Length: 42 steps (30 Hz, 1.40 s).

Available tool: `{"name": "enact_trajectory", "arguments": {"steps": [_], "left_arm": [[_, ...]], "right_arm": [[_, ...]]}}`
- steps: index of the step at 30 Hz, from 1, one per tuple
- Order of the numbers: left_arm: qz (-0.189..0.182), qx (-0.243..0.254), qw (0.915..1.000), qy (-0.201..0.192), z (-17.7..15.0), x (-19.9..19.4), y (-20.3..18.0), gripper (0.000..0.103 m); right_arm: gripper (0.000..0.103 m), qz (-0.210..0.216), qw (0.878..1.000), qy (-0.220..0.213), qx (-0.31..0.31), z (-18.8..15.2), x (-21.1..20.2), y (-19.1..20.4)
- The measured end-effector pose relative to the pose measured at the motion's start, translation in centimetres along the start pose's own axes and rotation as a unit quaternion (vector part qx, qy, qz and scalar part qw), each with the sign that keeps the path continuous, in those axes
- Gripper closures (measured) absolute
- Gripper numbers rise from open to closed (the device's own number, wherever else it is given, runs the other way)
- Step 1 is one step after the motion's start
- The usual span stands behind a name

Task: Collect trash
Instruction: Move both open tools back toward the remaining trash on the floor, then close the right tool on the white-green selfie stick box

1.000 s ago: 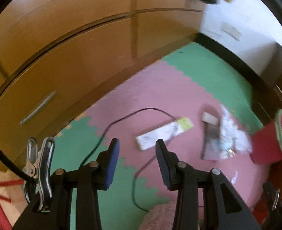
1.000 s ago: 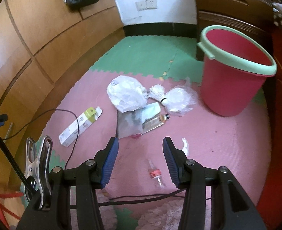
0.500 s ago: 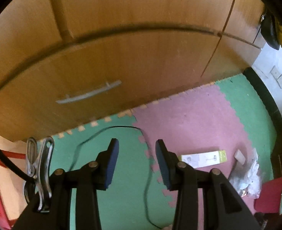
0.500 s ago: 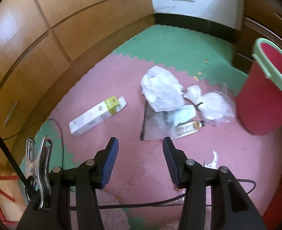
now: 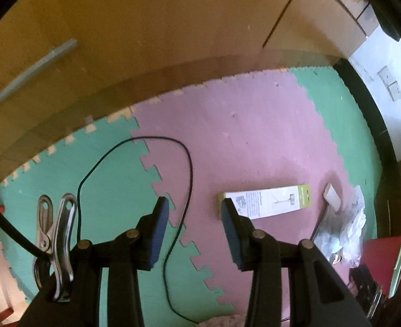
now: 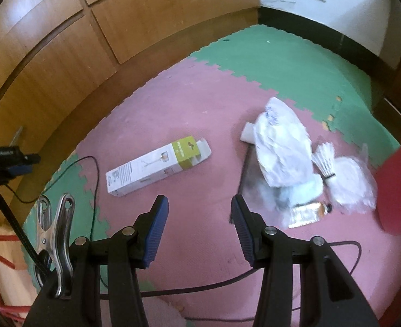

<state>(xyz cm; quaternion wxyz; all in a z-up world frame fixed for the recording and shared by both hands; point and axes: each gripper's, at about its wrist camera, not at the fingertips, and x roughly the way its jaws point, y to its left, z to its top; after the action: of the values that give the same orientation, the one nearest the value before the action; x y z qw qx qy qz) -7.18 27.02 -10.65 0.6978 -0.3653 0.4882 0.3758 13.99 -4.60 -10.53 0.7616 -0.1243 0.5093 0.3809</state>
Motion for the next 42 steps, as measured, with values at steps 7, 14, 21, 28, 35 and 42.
{"name": "enact_trajectory", "arguments": {"steps": [7,14,21,28,35,42], "left_arm": [[-0.016,-0.006,0.9991,0.039,-0.7,4.9,-1.2,0.061],[-0.028,0.003,0.9979,0.058,-1.2,8.6,-2.5,0.061],[-0.043,0.001,0.9963,0.075,-1.4,12.1,-3.6,0.054],[-0.044,-0.015,0.9942,0.097,-2.2,14.8,-3.7,0.051],[-0.053,-0.026,0.9942,0.09,-2.1,15.8,-4.0,0.045],[-0.082,-0.033,0.9918,0.092,-1.6,16.9,-4.9,0.034]], "right_arm": [[0.054,0.012,1.0,0.019,-0.004,2.6,4.5,0.0],[0.054,0.017,0.999,0.045,-0.019,4.4,8.8,0.4],[0.054,0.027,0.996,0.073,-0.033,6.0,13.0,1.0],[0.054,0.033,0.993,0.106,-0.034,7.5,17.5,0.7],[0.049,0.046,0.988,0.14,-0.043,8.2,21.0,1.2],[0.045,0.071,0.985,0.153,-0.028,8.5,22.6,1.9]]}}
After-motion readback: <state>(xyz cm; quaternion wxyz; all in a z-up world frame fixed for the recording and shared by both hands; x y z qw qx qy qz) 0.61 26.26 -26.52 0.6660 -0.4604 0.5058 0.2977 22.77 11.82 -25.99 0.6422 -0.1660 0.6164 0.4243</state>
